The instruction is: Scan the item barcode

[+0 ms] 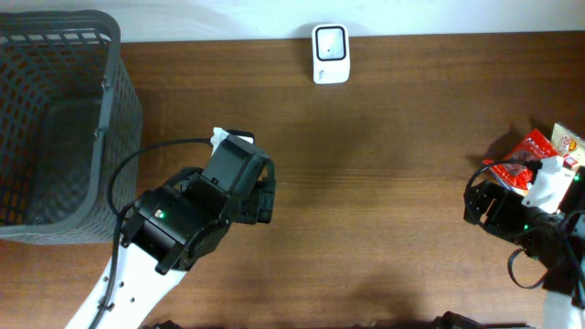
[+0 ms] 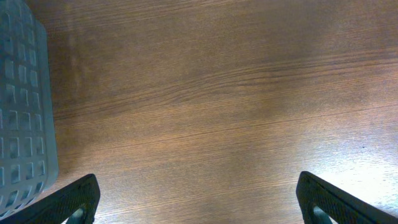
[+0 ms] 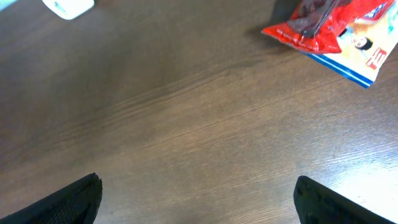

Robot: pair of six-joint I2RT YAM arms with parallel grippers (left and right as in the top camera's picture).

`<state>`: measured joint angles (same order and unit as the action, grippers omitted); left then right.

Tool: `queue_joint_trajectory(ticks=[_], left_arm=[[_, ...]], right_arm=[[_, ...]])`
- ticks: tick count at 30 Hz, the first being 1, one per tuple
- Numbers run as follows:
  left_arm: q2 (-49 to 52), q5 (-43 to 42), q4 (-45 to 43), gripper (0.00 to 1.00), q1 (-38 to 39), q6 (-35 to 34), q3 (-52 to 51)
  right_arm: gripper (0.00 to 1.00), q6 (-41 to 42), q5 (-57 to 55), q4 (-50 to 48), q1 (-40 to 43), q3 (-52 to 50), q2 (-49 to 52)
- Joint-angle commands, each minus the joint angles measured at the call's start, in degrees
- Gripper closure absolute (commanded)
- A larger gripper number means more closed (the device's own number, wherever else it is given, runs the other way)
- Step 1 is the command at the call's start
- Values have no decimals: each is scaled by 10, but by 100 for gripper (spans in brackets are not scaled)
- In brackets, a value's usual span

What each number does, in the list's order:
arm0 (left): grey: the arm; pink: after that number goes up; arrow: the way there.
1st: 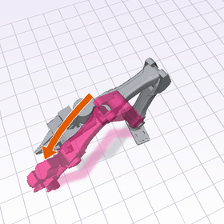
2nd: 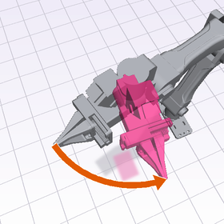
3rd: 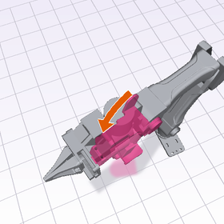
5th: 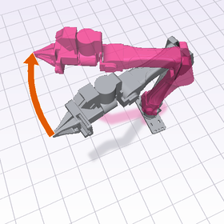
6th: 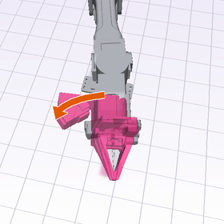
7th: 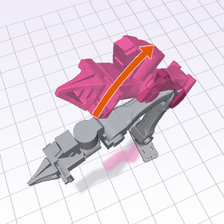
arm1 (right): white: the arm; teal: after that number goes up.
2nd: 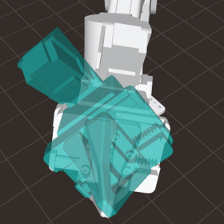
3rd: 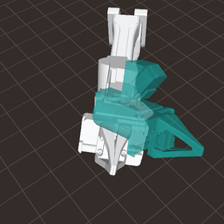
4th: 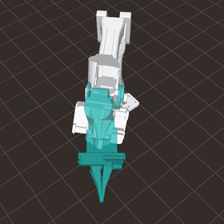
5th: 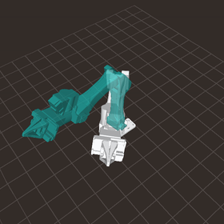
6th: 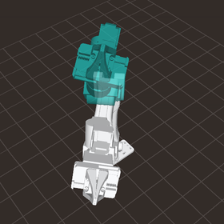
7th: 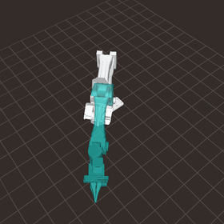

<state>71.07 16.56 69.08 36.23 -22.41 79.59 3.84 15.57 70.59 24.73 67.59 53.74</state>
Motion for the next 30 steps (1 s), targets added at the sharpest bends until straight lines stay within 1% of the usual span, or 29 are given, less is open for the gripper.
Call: queue_joint_trajectory(ticks=[1,8,11,13,14,17,19,21,24,28,30], left_arm=[[3,8,-2,1,2,-9,-4],[3,8,-2,1,2,-9,-4],[3,8,-2,1,2,-9,-4],[3,8,-2,1,2,-9,-4],[3,8,-2,1,2,-9,-4],[3,8,-2,1,2,-9,-4],[3,8,-2,1,2,-9,-4],[3,8,-2,1,2,-9,-4],[3,8,-2,1,2,-9,-4],[3,8,-2,1,2,-9,-4],[3,8,-2,1,2,-9,-4]], right_arm=[[2,-4,3,-1,-4,-1,28],[2,-4,3,-1,-8,-1,96],[2,-6,-2,0,-8,-1,91],[2,-6,13,5,-23,-2,75],[1,-6,21,-2,-44,-2,62],[2,-7,1,-70,-151,-2,15],[2,-6,-52,-103,-234,-2,-20],[2,-5,-104,-106,-293,-2,-43],[2,-4,-143,-99,-345,-2,-61],[2,8,-144,-103,-360,-5,-67],[2,11,-144,-119,-360,-23,-77]])
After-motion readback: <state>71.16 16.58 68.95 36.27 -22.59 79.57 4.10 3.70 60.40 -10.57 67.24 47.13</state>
